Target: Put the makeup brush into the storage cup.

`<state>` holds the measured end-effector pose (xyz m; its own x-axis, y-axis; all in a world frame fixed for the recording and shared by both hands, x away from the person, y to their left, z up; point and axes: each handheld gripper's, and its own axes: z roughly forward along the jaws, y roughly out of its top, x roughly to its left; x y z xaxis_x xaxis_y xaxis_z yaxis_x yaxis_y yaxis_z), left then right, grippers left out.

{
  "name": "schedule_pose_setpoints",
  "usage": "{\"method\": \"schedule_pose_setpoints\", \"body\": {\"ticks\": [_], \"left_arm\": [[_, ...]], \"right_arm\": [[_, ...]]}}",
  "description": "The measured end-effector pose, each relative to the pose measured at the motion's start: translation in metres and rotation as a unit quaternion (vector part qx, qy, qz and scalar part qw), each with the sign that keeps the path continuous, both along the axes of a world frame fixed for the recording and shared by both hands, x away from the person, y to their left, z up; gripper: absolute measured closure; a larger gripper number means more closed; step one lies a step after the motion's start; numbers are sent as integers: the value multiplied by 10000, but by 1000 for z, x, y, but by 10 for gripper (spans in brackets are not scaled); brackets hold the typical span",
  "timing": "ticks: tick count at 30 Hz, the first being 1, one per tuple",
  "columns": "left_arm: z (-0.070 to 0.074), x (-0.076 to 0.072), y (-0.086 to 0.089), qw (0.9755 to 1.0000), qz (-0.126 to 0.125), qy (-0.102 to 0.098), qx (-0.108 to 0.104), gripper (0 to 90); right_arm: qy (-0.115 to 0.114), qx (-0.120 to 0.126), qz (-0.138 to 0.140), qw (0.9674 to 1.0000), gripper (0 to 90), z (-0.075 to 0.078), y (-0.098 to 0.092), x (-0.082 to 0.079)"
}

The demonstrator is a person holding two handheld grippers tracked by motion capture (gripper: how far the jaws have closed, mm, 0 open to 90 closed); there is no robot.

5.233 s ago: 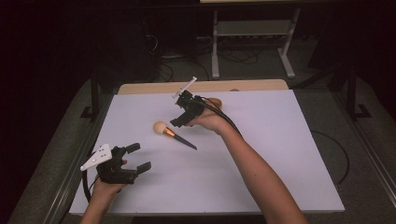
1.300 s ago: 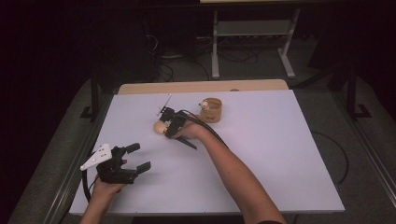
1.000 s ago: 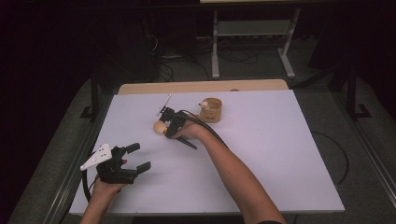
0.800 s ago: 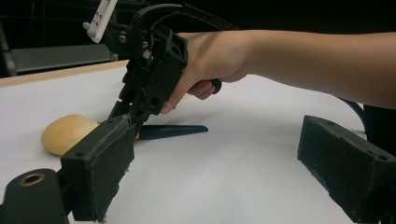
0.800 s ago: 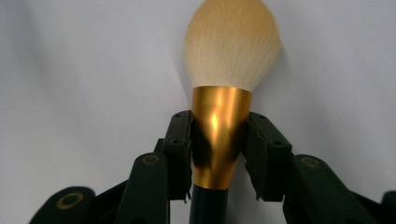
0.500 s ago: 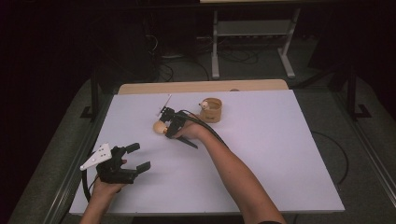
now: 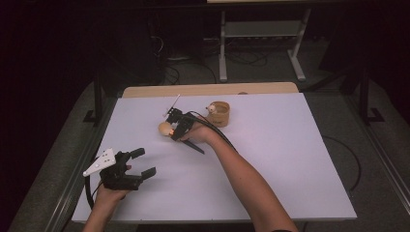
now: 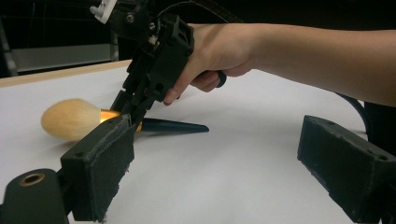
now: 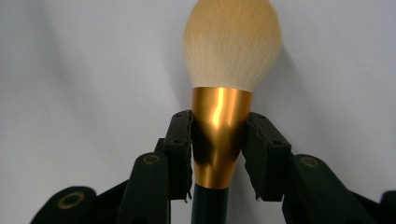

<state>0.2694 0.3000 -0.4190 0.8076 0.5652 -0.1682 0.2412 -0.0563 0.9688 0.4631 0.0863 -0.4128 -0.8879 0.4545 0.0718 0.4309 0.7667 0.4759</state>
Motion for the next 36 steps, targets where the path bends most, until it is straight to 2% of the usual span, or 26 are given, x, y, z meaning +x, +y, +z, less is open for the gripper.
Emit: {"method": "schedule_pose_setpoints", "body": {"ticks": [20, 23, 26, 29, 34, 36], "left_arm": [[0, 0, 0, 10000, 7, 12, 9, 104], [0, 0, 0, 10000, 12, 13, 10, 104], [0, 0, -1, 10000, 9, 22, 9, 104], [0, 0, -1, 10000, -2, 19, -7, 104], [0, 0, -1, 10000, 4, 22, 8, 104], [0, 0, -1, 10000, 3, 23, 26, 104]], "right_arm": [[-180, 483, -35, 9987, 630, 18, -14, -3], [-288, 620, -41, 9977, 630, 20, -18, -4], [-297, 671, -104, 9972, 629, 22, -20, -6], [-339, 832, -124, 9959, 630, 24, -25, -8], [-523, 978, -99, 9938, 630, 26, -32, -10], [-499, 1047, -156, 9931, 630, 27, -35, -13]]}}
